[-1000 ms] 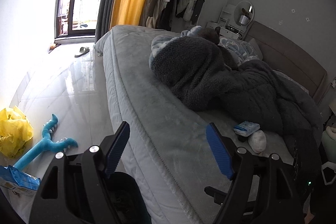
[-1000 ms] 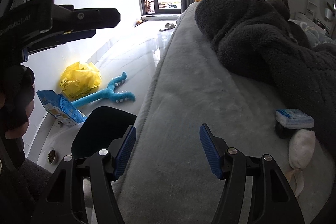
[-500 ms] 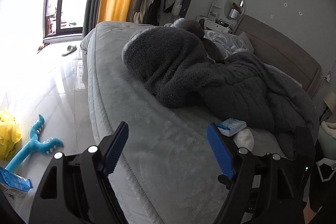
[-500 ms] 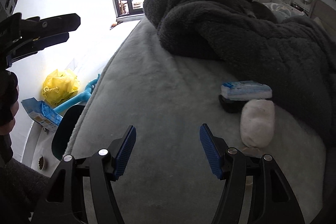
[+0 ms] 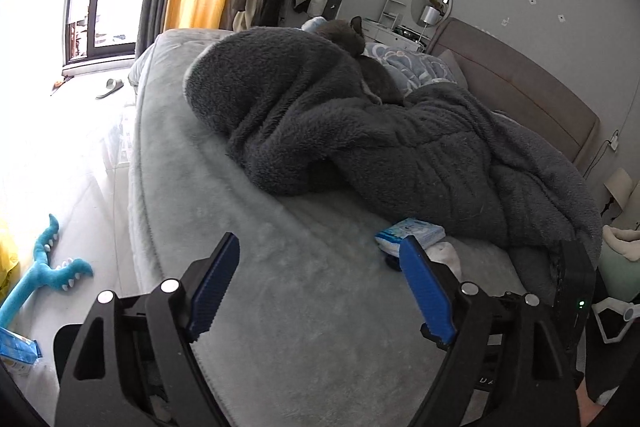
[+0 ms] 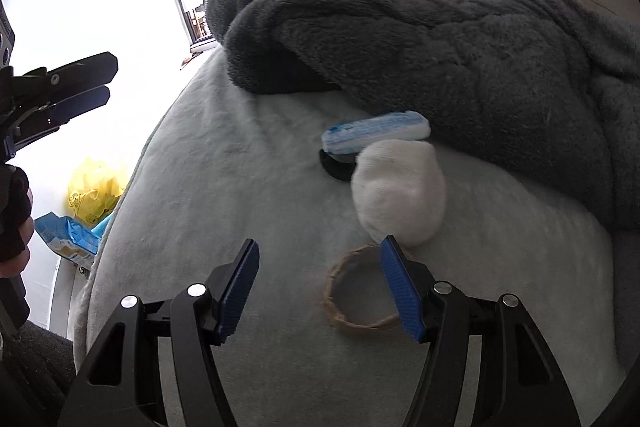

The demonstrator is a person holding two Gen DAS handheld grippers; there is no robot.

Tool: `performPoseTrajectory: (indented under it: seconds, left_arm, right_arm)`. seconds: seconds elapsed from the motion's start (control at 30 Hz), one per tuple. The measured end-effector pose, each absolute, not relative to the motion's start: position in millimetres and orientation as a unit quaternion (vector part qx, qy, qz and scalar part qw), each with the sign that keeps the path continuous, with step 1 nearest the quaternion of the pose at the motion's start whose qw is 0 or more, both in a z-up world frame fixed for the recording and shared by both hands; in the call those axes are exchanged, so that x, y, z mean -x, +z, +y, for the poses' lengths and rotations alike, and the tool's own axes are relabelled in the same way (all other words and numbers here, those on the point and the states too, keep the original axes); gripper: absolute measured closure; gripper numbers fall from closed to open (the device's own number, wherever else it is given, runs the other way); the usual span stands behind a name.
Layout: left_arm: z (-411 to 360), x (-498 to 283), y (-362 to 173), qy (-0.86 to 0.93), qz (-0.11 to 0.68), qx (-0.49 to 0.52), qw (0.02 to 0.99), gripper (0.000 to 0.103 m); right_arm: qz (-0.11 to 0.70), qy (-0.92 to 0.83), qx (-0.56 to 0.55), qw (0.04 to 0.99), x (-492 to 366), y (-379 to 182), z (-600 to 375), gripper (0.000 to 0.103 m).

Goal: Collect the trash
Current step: 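Move both tools back toward the tissue ball and cardboard ring on the bed, then grasp the cardboard ring with the right tool while the left tool grasps the white tissue ball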

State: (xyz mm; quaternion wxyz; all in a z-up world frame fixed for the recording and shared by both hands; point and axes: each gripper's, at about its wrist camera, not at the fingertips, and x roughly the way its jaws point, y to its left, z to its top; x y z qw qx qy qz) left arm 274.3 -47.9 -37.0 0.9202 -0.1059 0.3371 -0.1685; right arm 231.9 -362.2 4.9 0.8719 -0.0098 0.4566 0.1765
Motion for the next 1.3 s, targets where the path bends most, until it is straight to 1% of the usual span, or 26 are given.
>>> performPoseTrajectory:
  seconds: [0.17, 0.23, 0.27, 0.33, 0.37, 0.43, 0.47, 0.5, 0.6, 0.77, 0.83, 1.3]
  left_arm:
    - [-69, -279, -42, -0.185, 0.341, 0.109, 0.915, 0.017]
    - [-78, -280, -45, -0.191, 0.345, 0.106, 0.913, 0.017]
    - [-83, -281, -46, -0.194, 0.346, 0.105, 0.912, 0.017]
    - [-90, -282, -49, -0.199, 0.349, 0.105, 0.910, 0.017]
    - [-95, -283, -51, -0.201, 0.351, 0.104, 0.908, 0.017]
    - [-103, -284, -54, -0.205, 0.355, 0.103, 0.906, 0.017]
    - [-107, -285, -56, -0.207, 0.356, 0.102, 0.905, 0.017]
    - [-111, -285, -58, -0.209, 0.358, 0.101, 0.905, 0.017]
    - [-124, -285, -62, -0.215, 0.361, 0.095, 0.903, 0.017]
    - [-143, -287, -68, -0.223, 0.365, 0.090, 0.899, 0.017]
    - [-150, -289, -71, -0.226, 0.367, 0.090, 0.898, 0.017]
    - [-203, -298, -99, -0.255, 0.396, 0.083, 0.878, 0.017]
  right_arm:
    - [0.466, 0.169, -0.008, 0.869, -233, -2, -378, 0.039]
    - [0.470, 0.165, -0.009, 0.867, -234, -4, -383, 0.046]
    - [0.472, 0.165, -0.011, 0.866, -234, -5, -384, 0.052]
    - [0.478, 0.164, -0.017, 0.863, -234, -8, -389, 0.060]
    - [0.480, 0.160, -0.014, 0.862, -235, -9, -391, 0.065]
    - [0.480, 0.160, -0.017, 0.862, -234, -10, -397, 0.069]
    - [0.480, 0.161, -0.021, 0.862, -234, -9, -400, 0.075]
    - [0.478, 0.163, -0.024, 0.863, -233, -8, -403, 0.079]
    - [0.466, 0.167, -0.025, 0.868, -229, -2, -411, 0.086]
    - [0.455, 0.173, -0.042, 0.873, -224, 4, -429, 0.089]
    - [0.451, 0.174, -0.053, 0.874, -223, 7, -438, 0.098]
    - [0.428, 0.166, -0.094, 0.883, -210, 25, -488, 0.099]
